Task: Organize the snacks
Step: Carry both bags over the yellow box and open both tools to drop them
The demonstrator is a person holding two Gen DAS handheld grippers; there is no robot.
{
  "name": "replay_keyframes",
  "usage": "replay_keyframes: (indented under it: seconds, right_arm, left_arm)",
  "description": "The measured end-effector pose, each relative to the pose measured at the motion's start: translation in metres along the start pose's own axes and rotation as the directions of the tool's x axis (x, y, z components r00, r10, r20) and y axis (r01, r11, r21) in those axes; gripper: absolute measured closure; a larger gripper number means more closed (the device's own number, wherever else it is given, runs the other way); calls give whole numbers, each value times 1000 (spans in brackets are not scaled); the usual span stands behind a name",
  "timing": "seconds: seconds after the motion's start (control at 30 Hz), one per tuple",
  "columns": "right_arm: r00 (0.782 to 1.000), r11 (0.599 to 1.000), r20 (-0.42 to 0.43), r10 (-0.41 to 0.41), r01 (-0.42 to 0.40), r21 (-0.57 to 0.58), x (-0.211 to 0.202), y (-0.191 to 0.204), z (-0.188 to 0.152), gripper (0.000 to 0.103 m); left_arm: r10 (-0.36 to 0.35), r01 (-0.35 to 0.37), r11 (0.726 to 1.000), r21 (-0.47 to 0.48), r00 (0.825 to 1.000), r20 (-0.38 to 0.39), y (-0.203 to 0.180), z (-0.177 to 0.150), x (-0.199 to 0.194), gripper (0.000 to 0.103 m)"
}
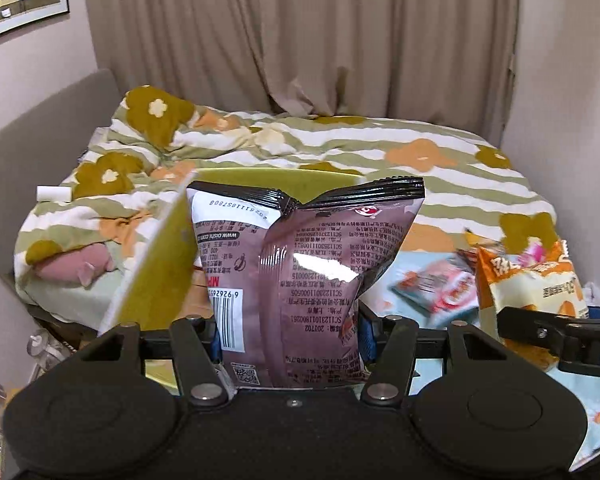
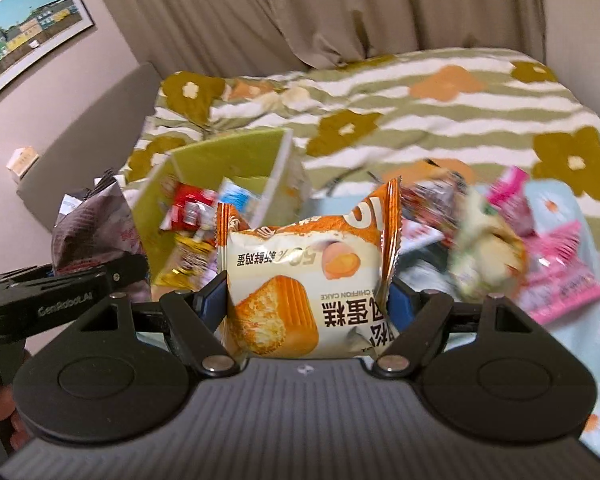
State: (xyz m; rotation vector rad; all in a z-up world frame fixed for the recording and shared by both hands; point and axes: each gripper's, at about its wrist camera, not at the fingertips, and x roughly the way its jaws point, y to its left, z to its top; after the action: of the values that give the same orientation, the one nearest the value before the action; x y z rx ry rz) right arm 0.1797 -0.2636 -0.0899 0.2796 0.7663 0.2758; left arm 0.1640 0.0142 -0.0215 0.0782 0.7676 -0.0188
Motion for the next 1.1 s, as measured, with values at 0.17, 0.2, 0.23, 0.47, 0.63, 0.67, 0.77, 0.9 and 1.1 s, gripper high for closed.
replay_keyframes:
  seconds: [0.17, 0.2, 0.23, 0.47, 0.63, 0.67, 0.77, 0.9, 1.1]
  right_arm:
    - [1000, 1000, 10, 8, -8, -6, 27, 46, 14, 10]
    - [1000, 1000, 8, 5, -5, -7, 33, 54, 16, 10]
    - [1000, 1000, 6, 2, -2, -8, 40, 61, 17, 10]
    - [999, 999, -10, -50, 50, 18, 78, 98, 19, 10]
    - [995, 994, -21, -100, 100, 38, 95, 109, 16, 10]
    - [994, 993, -24, -107, 108, 42, 96, 110, 15, 10]
    - [992, 991, -29, -125, 126, 48, 100, 114, 13, 10]
    - [990, 989, -31, -136, 137, 47, 100, 122, 9, 10]
    - [991, 991, -50, -122, 124, 43, 105, 139, 5, 9]
  left_arm:
    - [-4, 4, 1000, 0, 1000, -22, 45, 13, 22, 41]
    - [-8, 8, 1000, 3, 1000, -29, 53, 15, 29, 41]
    - [-14, 14, 1000, 5, 999, -37, 60, 17, 36, 41]
    - [-86, 89, 996, 20, 989, -119, 91, 19, 82, 38]
    - [-138, 142, 990, 22, 983, -119, 106, 12, 90, 1]
    - [-138, 142, 989, 31, 984, -113, 109, 12, 89, 1]
    - [-139, 144, 989, 39, 983, -118, 116, 7, 85, 1]
    - [-152, 154, 988, 8, 982, -114, 132, 1, 78, 1]
    - [-136, 137, 991, -5, 987, -87, 155, -1, 62, 1]
